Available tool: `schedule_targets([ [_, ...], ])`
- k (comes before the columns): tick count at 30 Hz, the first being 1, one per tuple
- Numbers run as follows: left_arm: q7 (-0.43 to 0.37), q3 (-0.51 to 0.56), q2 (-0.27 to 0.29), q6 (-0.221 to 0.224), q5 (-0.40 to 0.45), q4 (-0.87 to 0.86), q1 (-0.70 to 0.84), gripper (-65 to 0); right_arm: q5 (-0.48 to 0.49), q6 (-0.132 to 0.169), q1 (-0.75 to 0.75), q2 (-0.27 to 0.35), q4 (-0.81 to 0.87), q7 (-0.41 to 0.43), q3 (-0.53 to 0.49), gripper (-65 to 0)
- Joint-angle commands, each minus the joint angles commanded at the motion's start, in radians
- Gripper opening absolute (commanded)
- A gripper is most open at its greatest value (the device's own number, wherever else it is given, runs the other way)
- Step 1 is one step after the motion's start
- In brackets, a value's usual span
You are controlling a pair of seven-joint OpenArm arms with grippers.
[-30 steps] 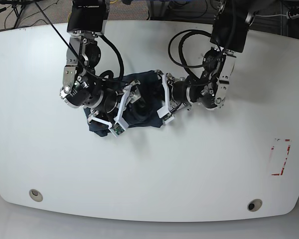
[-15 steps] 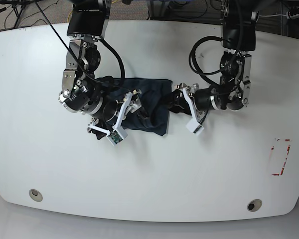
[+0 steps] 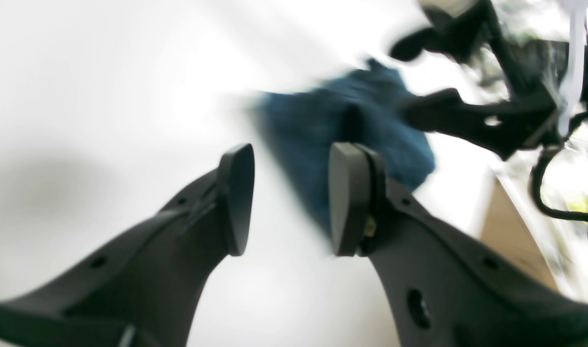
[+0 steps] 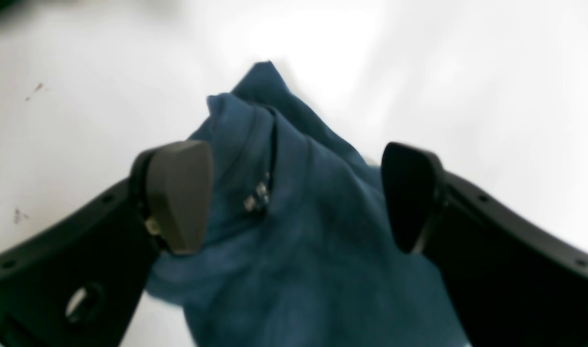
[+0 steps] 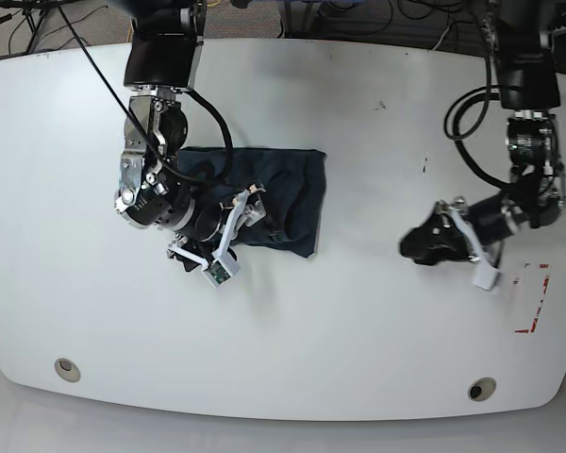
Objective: Layout the t-shirt on the table in an organized manner, then fold the t-shirt properly
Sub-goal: 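Release the shirt with the left gripper and press the bundle with the right gripper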
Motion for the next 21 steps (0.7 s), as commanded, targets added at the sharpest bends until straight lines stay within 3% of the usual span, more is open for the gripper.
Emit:
schedule_targets([
  [6,0.000,-0.035,-0.095,0.000,-0.005,-0.011,0.025,-40.7,-0.002,0.000,0.044,-0.021,-0.112,0.032,-0.002,-12.5],
  [13,0.000,-0.092,-0.112,0.000,-0.005,-0.006,0.078,-40.7,-0.003,0.000,0.063,-0.029,-0.213,0.068,-0.029,-13.0],
  [16,0.000,-0.107,-0.112,0.000,-0.005,-0.006,0.103,-40.7,-0.005,0.000,0.063,-0.028,-0.227,0.098,-0.071,-18.7],
  [21,0.000,-0.107,-0.110,0.000,0.000,-0.011,0.124,-40.7,-0.012,0.000,0.061,-0.023,-0.236,0.117,-0.123,-37.3],
])
